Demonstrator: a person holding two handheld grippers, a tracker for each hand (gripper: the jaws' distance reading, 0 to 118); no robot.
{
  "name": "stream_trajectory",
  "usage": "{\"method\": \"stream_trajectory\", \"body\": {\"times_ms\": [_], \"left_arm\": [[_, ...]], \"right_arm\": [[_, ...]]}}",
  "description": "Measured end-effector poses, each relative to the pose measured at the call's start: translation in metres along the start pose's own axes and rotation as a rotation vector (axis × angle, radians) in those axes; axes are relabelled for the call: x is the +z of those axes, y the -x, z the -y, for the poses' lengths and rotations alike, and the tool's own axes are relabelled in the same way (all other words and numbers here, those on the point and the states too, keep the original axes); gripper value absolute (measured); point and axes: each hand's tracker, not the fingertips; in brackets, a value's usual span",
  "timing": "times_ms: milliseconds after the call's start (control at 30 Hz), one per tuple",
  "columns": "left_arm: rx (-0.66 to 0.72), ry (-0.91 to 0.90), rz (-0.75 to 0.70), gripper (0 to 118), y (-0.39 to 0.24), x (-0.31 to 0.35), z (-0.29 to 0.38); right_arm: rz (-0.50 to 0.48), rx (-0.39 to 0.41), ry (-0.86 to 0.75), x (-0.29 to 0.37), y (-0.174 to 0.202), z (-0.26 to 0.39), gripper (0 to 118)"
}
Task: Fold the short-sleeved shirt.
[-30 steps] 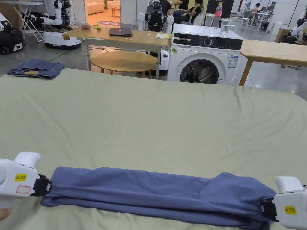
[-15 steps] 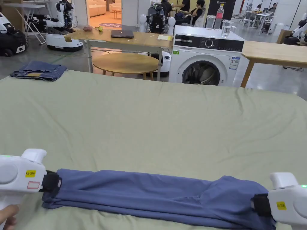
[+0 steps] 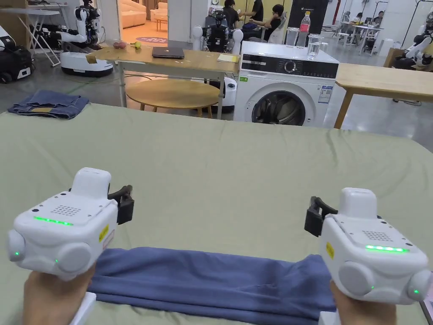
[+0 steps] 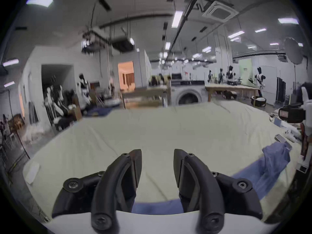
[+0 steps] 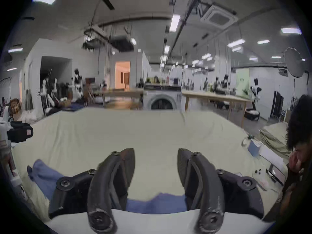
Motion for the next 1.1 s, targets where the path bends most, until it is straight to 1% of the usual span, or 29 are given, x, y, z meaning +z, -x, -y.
{"method": "stream_trajectory", "body": {"times_ms": [33, 67, 100, 133, 167, 200, 300, 367, 433, 500, 533, 633, 700, 800, 867, 900, 1000, 1033, 1067, 1100], "left_arm": [[0.004, -0.029, -0.014, 36, 0.000, -0.005, 0.002], [0.019, -0.050, -0.006, 33, -0.001, -0.004, 0.003], [0.031, -0.074, 0.003, 21, -0.003, -0.003, 0.002], [0.036, -0.091, -0.006, 11, -0.005, -0.002, 0.001], [0.034, -0.098, -0.028, 4, -0.008, -0.001, -0.001], [0.033, -0.109, -0.058, 0, -0.009, -0.001, -0.002], [0.076, -0.105, -0.030, 0, -0.007, -0.001, -0.006], [0.065, -0.097, -0.044, 0, -0.005, -0.001, -0.007], [0.051, -0.091, -0.052, 0, 0.002, 0.002, -0.009], [0.034, -0.052, -0.030, 0, 0.014, 0.002, -0.012], [0.030, -0.036, -0.032, 0, 0.022, 0.002, -0.011], [0.067, 0.060, -0.010, 0, 0.051, 0.000, -0.008], [0.110, 0.182, 0.035, 0, 0.074, -0.006, -0.005], [0.208, 0.383, 0.146, 0, 0.116, -0.023, 0.010], [0.275, 0.484, 0.209, 0, 0.140, -0.034, 0.023], [0.335, 0.530, 0.227, 0, 0.155, -0.041, 0.031], [0.428, 0.631, 0.260, 0, 0.176, -0.051, 0.046], [0.472, 0.665, 0.279, 6, 0.184, -0.056, 0.051], [0.522, 0.697, 0.299, 21, 0.192, -0.060, 0.055], [0.567, 0.734, 0.343, 42, 0.190, -0.056, 0.055]], "right_arm": [[-0.022, -0.008, -0.026, 0.000, 0.006, 0.000, 32], [-0.023, -0.010, -0.015, 0.000, 0.011, -0.001, 17], [-0.017, -0.019, -0.017, -0.001, 0.016, -0.002, 6], [-0.029, -0.039, -0.033, -0.003, 0.019, -0.002, 3], [-0.044, -0.051, -0.046, -0.003, 0.022, -0.002, 0], [-0.044, -0.055, -0.053, -0.003, 0.025, -0.002, 0], [-0.016, -0.062, -0.072, -0.005, 0.034, -0.002, 0], [-0.009, -0.078, -0.078, -0.004, 0.036, -0.002, 0], [0.013, -0.063, -0.101, -0.003, 0.041, -0.001, 0], [0.026, -0.022, -0.117, -0.001, 0.046, 0.000, 0], [0.009, -0.022, -0.118, -0.001, 0.046, 0.001, 0], [-0.018, -0.015, -0.105, -0.001, 0.051, 0.002, 0], [-0.050, -0.022, -0.083, -0.003, 0.051, 0.002, 0], [-0.079, -0.010, -0.043, -0.008, 0.054, 0.007, 0], [-0.087, 0.005, -0.022, -0.011, 0.057, 0.011, 0], [-0.092, 0.007, -0.011, -0.013, 0.057, 0.013, 0], [-0.106, -0.003, 0.023, -0.017, 0.059, 0.019, 0], [-0.112, -0.012, 0.042, -0.019, 0.059, 0.021, 0], [-0.118, -0.019, 0.054, -0.021, 0.058, 0.022, 0], [-0.118, -0.023, 0.063, -0.022, 0.058, 0.024, 0]]}}
